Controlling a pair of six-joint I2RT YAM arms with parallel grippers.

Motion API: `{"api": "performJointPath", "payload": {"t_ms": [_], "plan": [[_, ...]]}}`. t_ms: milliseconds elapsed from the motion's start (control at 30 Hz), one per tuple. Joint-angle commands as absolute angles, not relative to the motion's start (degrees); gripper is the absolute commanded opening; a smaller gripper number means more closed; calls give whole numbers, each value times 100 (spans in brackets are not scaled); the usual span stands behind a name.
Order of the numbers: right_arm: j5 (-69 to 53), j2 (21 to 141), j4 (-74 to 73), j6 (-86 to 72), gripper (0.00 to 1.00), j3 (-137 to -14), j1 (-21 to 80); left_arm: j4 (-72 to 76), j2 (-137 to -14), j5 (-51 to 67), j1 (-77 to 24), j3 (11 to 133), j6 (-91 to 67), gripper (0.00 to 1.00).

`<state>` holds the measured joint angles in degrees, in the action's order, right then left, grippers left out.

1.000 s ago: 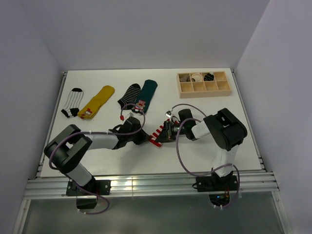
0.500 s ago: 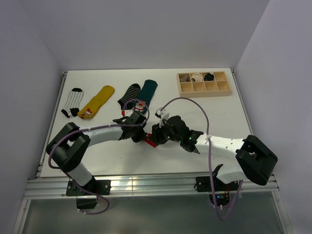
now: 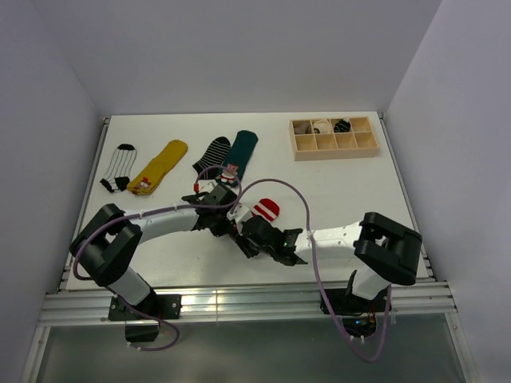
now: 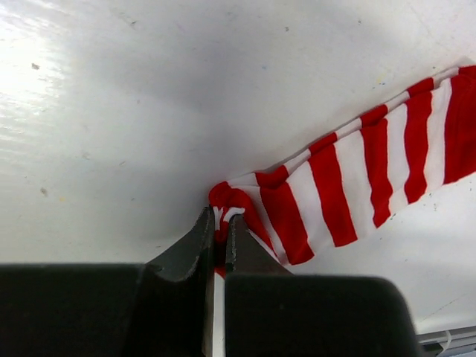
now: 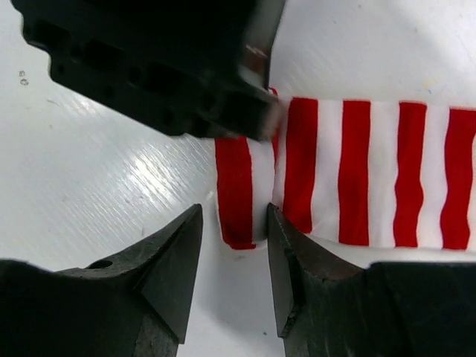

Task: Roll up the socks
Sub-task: Roll the sock at the center of the board.

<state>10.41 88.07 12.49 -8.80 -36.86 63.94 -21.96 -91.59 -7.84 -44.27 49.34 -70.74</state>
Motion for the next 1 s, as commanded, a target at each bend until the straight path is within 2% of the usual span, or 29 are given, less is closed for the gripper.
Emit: {"api": "performJointPath", "payload": {"t_ms": [0,100,200,300,433,600,733,833,867,967], "plan": [[1484,9008,1240,-624,47,-4157,6600,-2567,-9070,-985,-4447,4764,-7189,0],[1634,9219,1125,-598,43,-4263,6706,-2514,-9070,-949,-4447,4772,-7233,0],[1731,9395,993,-659,32,-4307,6724,-2435,-9062,-897,-4447,4755,-7295,1],[1819,9483,827,-799,0,-4298,6715,-2382,-8913,-949,-4447,4676,-7418,3],[1320,9247,861,-1071,0,-4009,6478,-2286,-8553,-1081,-4403,4422,-7690,9],[-734,9132,975,-1292,0,-3788,5556,-2022,-8148,-1090,-4245,4035,-7875,18],[-2125,9578,835,-1362,0,-4025,4722,-1890,-8042,-1090,-4236,3955,-7954,27],[-2995,9947,730,-1397,0,-4235,4483,-1662,-7823,-1142,-4236,3789,-8024,42],[-3206,10045,686,-1415,0,-4306,4352,-1592,-7761,-1203,-4245,3727,-8033,51],[-4015,10432,563,-1546,0,-4552,4018,-1416,-7507,-1300,-4245,3613,-7972,61]]}}
